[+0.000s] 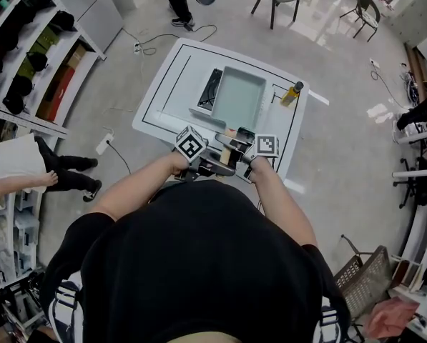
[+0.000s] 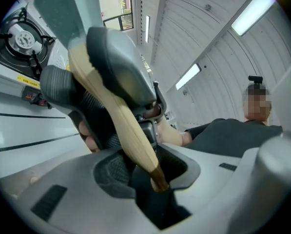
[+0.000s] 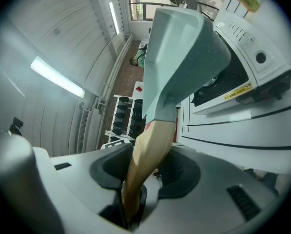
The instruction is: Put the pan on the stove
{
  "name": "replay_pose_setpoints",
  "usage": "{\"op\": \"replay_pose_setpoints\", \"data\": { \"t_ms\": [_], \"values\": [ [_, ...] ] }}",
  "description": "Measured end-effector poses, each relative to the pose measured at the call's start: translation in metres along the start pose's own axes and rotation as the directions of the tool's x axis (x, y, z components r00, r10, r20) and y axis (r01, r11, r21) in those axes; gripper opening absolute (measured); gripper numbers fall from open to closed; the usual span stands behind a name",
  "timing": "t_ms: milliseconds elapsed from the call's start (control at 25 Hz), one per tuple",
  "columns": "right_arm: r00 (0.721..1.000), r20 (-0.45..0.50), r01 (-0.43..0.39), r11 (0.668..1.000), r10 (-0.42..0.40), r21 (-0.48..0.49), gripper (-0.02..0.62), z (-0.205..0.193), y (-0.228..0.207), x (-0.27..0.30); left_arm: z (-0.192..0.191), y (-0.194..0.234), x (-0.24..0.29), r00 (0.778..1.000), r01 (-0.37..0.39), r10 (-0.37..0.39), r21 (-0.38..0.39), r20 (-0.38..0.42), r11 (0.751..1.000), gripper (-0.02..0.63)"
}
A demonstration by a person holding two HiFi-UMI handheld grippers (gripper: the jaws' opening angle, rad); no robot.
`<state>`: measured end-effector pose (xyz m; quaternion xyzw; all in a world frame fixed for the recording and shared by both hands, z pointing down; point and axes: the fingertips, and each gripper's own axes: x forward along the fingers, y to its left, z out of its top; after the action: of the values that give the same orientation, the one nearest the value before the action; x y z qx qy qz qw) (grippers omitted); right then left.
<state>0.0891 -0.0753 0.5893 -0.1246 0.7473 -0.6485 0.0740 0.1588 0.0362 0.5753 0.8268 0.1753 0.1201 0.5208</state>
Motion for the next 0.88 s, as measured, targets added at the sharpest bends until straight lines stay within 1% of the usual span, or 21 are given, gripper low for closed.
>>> {"op": "replay_pose_setpoints", "data": {
  "t_ms": [120, 200, 360, 520, 760, 880],
  "values": [
    [1.0, -0.008, 0.005, 1.0, -0.005, 0.003, 0.153, -0.001, -0.002, 0.0, -0.001, 0.001, 0.0, 1.0, -0.001, 0.001, 0.003, 0.005, 1.0, 0.137],
    [1.0, -0.011, 0.009, 1.0, -0.009, -0.017, 0.153, 0.0, -0.001, 0.001, -0.001, 0.001, -0.001, 1.0, 0.003, -0.003, 0.002, 0.015, 1.0, 0.137],
    [1.0, -0.011, 0.005, 1.0, -0.005, -0.001, 0.153, 0.001, 0.001, 0.008, 0.002, 0.002, -0.006, 1.0, 0.008, -0.009, 0.006, 0.028, 1.0, 0.137],
    [1.0, -0.015, 0.007, 1.0, -0.007, -0.003, 0.153, 0.005, 0.003, 0.015, 0.005, 0.005, -0.014, 1.0, 0.012, -0.013, 0.014, 0.022, 1.0, 0.137],
    [1.0, -0.004, 0.017, 0.999, -0.017, -0.039, 0.153, 0.021, -0.002, 0.027, 0.013, 0.008, -0.028, 1.0, 0.029, -0.03, 0.016, 0.007, 0.999, 0.137],
    [0.999, 0.011, 0.031, 0.999, -0.031, -0.018, 0.153, 0.028, -0.008, 0.032, 0.017, 0.011, -0.037, 0.999, 0.043, -0.043, 0.014, 0.001, 0.999, 0.137]
  ]
}}
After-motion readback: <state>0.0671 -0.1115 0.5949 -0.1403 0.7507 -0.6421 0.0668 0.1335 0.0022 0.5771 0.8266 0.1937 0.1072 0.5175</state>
